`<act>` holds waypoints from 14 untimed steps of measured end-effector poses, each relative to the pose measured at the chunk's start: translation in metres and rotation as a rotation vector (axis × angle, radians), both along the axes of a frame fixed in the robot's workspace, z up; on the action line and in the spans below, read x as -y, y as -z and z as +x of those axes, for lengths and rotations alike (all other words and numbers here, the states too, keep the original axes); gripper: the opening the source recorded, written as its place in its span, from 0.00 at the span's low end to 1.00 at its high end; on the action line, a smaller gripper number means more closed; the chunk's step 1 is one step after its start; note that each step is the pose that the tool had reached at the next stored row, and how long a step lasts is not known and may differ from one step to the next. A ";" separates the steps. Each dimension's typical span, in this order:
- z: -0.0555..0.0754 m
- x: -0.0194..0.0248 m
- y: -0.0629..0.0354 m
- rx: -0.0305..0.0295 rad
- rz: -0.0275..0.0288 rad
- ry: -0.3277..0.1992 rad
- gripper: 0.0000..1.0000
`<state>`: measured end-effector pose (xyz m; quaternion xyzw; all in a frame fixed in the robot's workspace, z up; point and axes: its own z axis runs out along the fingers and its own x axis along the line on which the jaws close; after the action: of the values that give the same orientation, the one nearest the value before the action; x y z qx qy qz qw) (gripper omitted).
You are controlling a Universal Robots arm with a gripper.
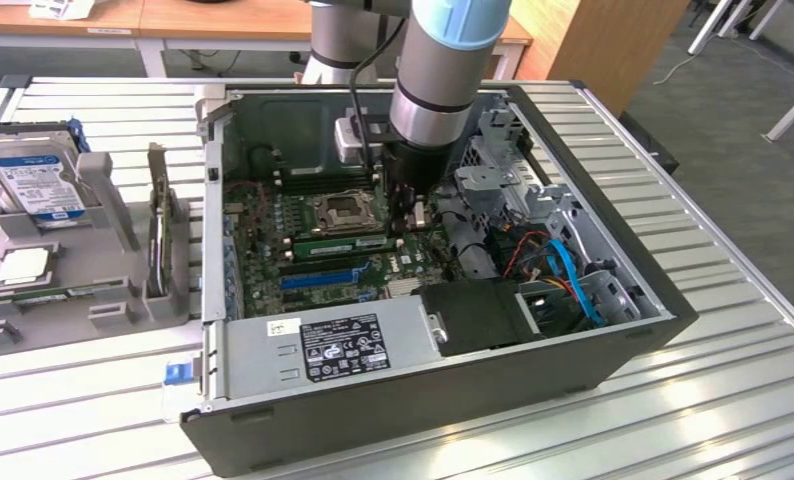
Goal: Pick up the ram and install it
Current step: 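Press down the ram until it locks into place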
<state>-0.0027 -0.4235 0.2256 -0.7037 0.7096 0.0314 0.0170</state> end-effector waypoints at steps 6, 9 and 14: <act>0.000 0.0000 0.0007 0.0001 0.0004 0.000 0.10; 0.000 0.0000 0.0010 0.0000 -0.0002 0.000 0.10; 0.000 0.0000 0.0014 0.0001 0.0001 0.000 0.10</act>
<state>-0.0027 -0.4235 0.2241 -0.7037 0.7096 0.0314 0.0170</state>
